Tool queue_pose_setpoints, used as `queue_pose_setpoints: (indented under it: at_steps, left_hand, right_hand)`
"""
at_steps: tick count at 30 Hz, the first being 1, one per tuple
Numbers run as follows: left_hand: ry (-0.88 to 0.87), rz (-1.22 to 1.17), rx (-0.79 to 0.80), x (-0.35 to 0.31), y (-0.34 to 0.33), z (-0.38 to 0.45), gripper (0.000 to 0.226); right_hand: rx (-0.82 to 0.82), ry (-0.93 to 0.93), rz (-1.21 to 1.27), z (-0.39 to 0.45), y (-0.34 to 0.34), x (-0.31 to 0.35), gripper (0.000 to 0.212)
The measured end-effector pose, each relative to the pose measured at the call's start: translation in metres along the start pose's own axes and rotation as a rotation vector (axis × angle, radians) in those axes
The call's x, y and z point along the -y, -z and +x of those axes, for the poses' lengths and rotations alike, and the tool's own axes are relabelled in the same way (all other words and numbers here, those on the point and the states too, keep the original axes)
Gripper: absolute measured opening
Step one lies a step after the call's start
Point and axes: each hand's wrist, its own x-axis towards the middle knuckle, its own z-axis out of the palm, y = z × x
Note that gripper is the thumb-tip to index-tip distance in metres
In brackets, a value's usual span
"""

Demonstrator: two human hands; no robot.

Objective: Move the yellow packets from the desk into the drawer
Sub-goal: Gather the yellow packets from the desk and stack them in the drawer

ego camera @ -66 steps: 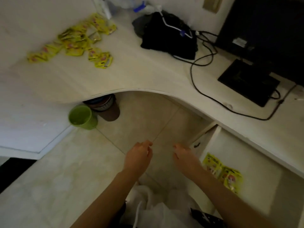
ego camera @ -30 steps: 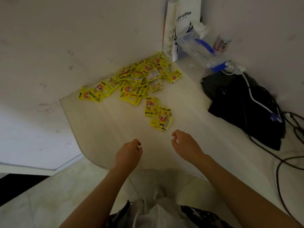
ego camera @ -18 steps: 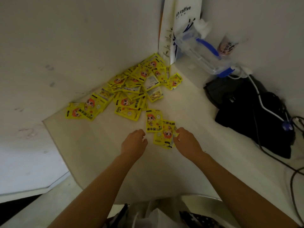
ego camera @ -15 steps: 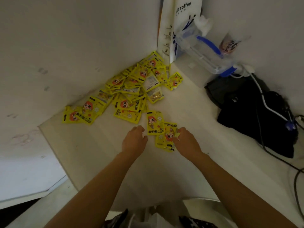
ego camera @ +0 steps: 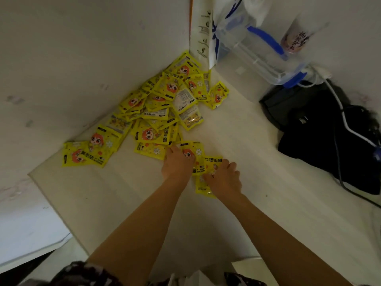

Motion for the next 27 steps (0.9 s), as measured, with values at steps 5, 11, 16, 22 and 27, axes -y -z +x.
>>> queue_pose_setpoints:
  at_steps: [5, 11, 16, 22, 27]
  left_hand:
    - [0.033, 0.076, -0.027, -0.009, -0.006, -0.004, 0.086]
    - [0.027, 0.087, 0.036, -0.004, 0.002, -0.007, 0.081]
    - [0.003, 0.033, 0.053, 0.013, 0.006, -0.016, 0.058]
    - [-0.073, -0.123, -0.03, 0.042, 0.02, -0.02, 0.034]
    - [-0.014, -0.297, -0.025, 0.057, 0.037, -0.022, 0.026]
  right_hand:
    - [-0.006, 0.031, 0.001, 0.004, -0.006, -0.005, 0.081]
    - [0.016, 0.063, 0.067, 0.005, -0.003, -0.009, 0.067]
    - [0.043, 0.069, 0.151, 0.007, 0.0, -0.009, 0.061]
    - [0.019, 0.078, 0.218, 0.009, 0.003, -0.007, 0.048]
    - [-0.019, 0.054, 0.308, 0.016, 0.009, -0.011, 0.032]
